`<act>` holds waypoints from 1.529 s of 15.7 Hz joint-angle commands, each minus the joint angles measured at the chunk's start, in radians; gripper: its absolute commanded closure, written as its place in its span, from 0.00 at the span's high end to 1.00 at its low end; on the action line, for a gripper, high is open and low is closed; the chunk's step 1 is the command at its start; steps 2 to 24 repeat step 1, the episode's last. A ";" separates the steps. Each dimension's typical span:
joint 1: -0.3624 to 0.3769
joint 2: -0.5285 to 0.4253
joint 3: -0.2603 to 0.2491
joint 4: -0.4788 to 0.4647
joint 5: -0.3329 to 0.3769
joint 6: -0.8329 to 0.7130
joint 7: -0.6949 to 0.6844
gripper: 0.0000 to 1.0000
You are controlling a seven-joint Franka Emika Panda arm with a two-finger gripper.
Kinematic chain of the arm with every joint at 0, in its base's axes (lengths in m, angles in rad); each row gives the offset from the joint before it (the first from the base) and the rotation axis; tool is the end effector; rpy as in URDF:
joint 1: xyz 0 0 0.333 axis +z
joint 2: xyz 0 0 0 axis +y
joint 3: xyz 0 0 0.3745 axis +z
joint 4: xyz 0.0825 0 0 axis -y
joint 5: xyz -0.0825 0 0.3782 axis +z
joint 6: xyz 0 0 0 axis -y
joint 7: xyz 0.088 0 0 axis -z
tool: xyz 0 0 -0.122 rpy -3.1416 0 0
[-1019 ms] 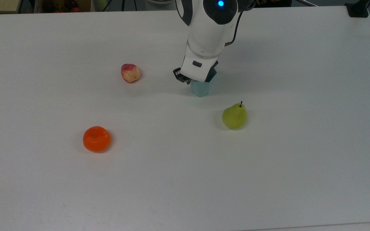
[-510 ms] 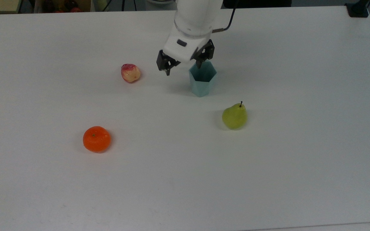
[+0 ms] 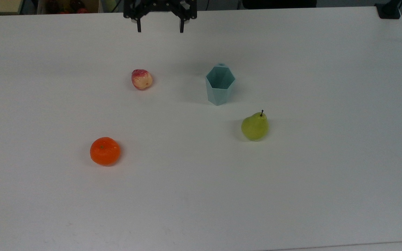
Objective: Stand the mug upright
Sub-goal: 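Open the gripper and raise it away from the mug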
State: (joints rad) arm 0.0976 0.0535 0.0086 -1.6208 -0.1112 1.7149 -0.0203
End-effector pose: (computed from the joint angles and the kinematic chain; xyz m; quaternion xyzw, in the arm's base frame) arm 0.5781 0.0494 0.6279 0.9958 0.0699 0.0226 0.0540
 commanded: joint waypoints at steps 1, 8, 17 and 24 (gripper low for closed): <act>0.002 -0.031 0.001 -0.025 0.018 -0.032 0.029 1.00; 0.002 -0.031 0.001 -0.025 0.018 -0.032 0.029 1.00; 0.002 -0.031 0.001 -0.025 0.018 -0.032 0.029 1.00; 0.002 -0.031 0.001 -0.025 0.018 -0.032 0.029 1.00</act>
